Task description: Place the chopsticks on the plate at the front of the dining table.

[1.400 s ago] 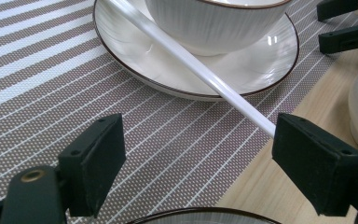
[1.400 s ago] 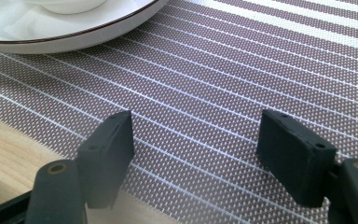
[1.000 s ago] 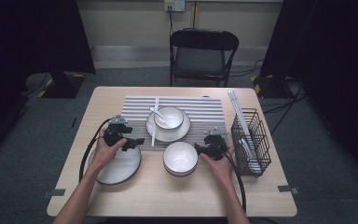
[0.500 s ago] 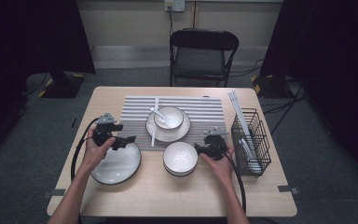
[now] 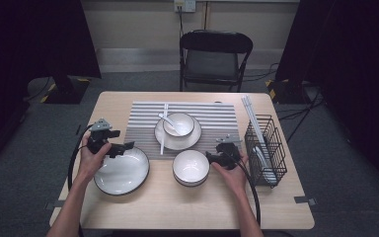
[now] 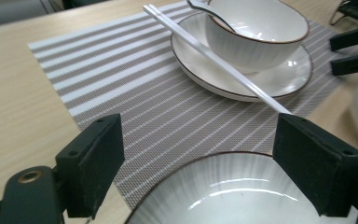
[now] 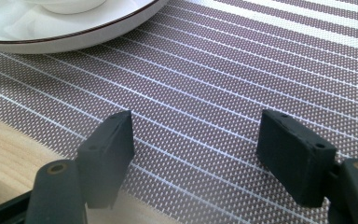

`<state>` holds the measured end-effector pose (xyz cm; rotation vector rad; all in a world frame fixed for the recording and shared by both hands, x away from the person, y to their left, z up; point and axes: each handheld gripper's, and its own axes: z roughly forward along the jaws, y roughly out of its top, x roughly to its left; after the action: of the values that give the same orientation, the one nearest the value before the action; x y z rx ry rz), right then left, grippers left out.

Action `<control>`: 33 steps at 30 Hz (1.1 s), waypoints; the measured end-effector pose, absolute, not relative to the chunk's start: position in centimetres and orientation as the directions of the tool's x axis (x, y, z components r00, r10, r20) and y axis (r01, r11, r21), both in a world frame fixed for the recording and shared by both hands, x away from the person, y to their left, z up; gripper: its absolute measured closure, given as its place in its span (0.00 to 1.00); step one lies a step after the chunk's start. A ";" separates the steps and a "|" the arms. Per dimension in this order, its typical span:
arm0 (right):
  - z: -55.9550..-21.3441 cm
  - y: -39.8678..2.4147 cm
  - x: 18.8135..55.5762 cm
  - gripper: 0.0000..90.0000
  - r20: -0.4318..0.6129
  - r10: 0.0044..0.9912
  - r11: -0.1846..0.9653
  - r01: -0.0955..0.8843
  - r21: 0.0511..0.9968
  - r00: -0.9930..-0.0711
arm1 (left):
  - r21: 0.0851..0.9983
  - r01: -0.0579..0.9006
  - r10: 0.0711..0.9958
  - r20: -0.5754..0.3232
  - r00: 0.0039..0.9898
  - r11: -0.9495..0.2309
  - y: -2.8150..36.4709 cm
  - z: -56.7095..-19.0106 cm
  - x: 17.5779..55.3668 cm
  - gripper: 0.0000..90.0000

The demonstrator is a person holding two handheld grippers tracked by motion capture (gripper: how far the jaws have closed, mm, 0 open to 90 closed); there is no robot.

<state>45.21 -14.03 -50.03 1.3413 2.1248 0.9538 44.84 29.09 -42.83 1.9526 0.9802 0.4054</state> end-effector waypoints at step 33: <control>-50.0 -14.0 45.2 0.30 -0.010 0.905 0.288 0.593 0.752 -0.426 | 0.807 0.562 0.910 -0.081 0.407 -0.179 37.9 -45.5 45.1 0.20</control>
<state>45.21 -14.03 -50.03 1.3411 2.1246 0.9540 45.07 37.95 -45.48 1.8629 1.2630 0.5479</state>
